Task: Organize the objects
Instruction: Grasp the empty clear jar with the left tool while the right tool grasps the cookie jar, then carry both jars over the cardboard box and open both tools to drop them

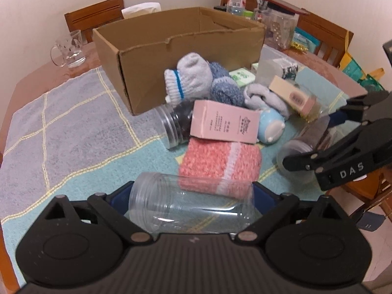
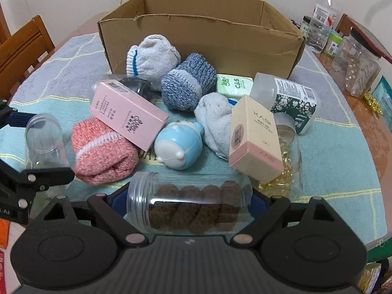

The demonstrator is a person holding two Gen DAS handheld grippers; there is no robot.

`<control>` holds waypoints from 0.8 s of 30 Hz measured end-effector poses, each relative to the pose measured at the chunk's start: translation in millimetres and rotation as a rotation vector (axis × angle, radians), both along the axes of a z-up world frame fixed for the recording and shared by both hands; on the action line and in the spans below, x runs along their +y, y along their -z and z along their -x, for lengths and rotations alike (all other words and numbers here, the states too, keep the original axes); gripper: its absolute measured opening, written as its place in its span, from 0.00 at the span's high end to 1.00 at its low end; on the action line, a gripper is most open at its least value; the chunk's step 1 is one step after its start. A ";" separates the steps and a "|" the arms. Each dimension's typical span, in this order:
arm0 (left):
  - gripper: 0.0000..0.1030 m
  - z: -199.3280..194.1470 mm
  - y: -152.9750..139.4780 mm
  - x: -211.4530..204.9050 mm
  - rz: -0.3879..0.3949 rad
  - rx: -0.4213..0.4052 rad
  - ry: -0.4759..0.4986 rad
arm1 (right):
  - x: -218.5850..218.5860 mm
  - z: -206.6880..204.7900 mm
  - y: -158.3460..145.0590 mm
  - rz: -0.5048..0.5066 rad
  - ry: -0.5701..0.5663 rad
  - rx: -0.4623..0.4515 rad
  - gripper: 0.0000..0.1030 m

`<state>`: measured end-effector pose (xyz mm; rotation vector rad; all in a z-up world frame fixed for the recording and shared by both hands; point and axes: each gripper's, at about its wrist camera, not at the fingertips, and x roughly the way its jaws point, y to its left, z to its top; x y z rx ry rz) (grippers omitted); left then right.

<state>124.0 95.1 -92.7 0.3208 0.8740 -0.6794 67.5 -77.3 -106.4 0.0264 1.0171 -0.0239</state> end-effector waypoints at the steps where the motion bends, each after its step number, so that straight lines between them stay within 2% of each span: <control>1: 0.06 -0.8 -2.2 0.7 -0.002 0.000 -0.001 | -0.2 0.8 -1.3 -0.008 0.001 0.001 0.09; 7: 0.06 -2.0 -13.4 0.0 -0.042 -0.004 0.017 | 3.7 3.6 -8.0 0.004 0.003 0.016 0.09; 13: 0.06 -7.7 -34.7 -0.3 -0.075 -0.005 0.021 | 8.0 1.5 -27.3 0.015 -0.023 0.009 0.09; 18: 0.06 -26.5 -63.5 -0.1 -0.048 -0.004 -0.017 | 10.1 -9.8 -55.7 0.024 -0.037 -0.044 0.09; 24: 0.06 -65.8 -112.8 -15.8 0.011 -0.079 -0.060 | -1.8 -40.1 -100.2 0.018 -0.049 -0.156 0.09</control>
